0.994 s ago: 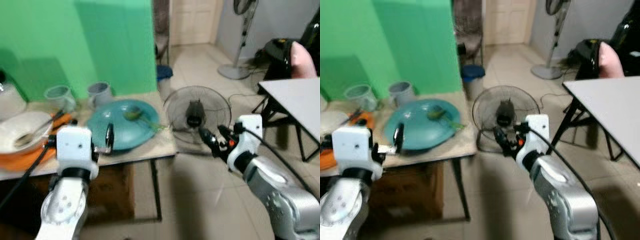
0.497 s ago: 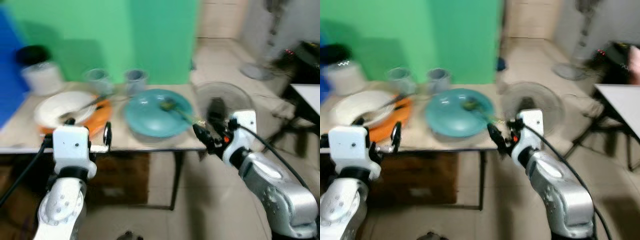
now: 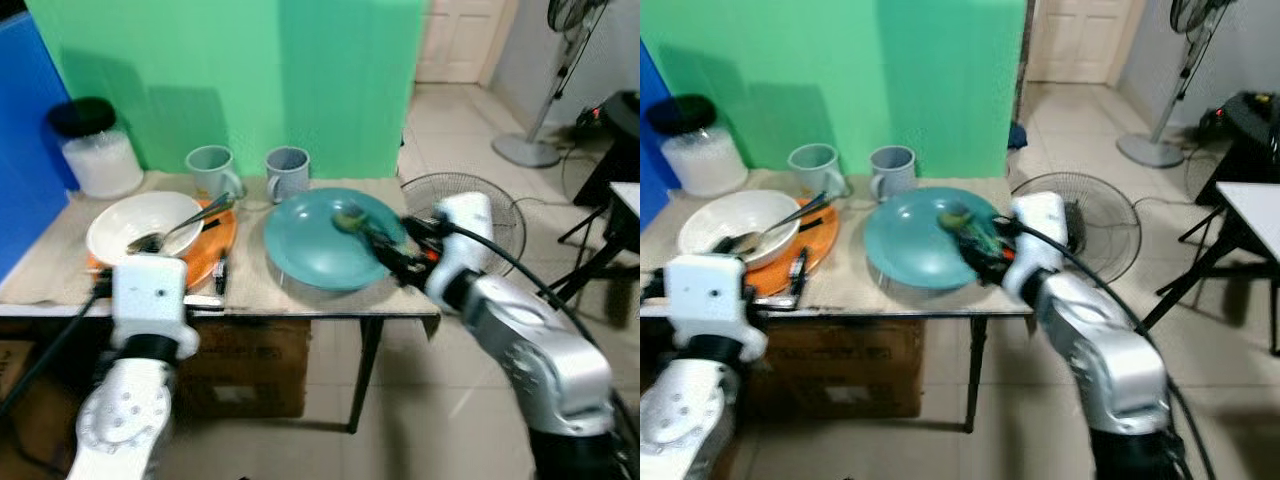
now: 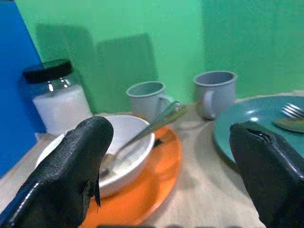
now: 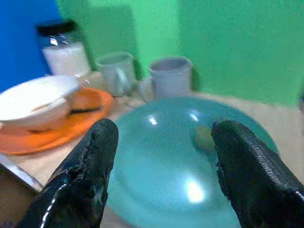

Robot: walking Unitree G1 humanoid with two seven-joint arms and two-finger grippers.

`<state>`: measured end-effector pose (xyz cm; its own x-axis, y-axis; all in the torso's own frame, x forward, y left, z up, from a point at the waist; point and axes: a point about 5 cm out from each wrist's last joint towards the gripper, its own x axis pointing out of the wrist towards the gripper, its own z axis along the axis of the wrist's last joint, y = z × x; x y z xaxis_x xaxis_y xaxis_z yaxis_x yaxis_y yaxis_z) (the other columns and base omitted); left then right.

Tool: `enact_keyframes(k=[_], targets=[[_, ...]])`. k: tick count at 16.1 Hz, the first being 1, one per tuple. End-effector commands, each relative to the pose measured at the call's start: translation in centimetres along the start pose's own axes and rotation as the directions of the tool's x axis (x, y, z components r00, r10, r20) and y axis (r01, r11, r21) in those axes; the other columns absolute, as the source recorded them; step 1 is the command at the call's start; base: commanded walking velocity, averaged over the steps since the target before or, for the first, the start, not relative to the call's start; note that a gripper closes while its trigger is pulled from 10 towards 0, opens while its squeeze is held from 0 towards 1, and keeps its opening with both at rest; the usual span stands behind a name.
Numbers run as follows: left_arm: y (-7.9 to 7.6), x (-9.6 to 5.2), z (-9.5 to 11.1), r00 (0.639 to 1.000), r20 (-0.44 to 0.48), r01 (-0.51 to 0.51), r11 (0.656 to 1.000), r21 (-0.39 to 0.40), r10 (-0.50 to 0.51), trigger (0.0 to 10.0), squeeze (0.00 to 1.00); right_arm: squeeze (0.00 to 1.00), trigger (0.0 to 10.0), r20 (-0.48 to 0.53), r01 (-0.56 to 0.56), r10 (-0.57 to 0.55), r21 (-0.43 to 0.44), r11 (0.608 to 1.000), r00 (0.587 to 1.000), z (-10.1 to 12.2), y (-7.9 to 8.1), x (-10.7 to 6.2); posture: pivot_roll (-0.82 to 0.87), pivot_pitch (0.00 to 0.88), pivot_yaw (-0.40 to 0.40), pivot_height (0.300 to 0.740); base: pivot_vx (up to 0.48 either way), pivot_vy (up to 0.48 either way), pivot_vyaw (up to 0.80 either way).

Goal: Setting the table

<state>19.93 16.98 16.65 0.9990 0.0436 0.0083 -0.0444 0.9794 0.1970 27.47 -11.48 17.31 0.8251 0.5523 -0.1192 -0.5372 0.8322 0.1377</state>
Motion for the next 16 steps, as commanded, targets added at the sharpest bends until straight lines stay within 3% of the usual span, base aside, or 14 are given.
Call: enact_keyframes(k=[1,4,8,16], targets=[[-0.5,0.0,0.2,1.000,0.006,0.023,1.000,-0.013,-0.023,10.0,0.00,0.00,10.0,-0.001,0.041,-0.041,-0.015,0.999,0.999,0.0,-0.9,-0.4,-0.04,0.011,0.003,0.740,0.292,0.000,0.50],[-0.5,0.1,0.2,1.000,0.006,0.030,0.999,-0.012,-0.030,10.0,0.00,0.00,10.0,-0.002,0.032,-0.032,-0.018,0.999,0.999,-0.3,-0.7,-0.2,-0.04,0.009,0.009,0.740,0.300,0.000,0.80],[-0.8,0.3,0.3,0.997,0.014,0.078,0.997,0.008,-0.078,10.0,0.00,0.00,10.0,0.020,0.076,-0.074,-0.151,0.986,0.997,0.2,-0.9,0.1,-0.04,0.010,0.012,0.740,0.300,0.000,0.00],[-1.9,0.6,0.8,0.963,0.046,0.268,0.963,-0.015,-0.267,10.0,0.00,0.00,10.0,-0.076,0.182,-0.188,-0.081,0.980,0.979,0.0,-3.1,0.8,-0.04,0.000,-0.008,0.740,0.221,0.000,0.00]])
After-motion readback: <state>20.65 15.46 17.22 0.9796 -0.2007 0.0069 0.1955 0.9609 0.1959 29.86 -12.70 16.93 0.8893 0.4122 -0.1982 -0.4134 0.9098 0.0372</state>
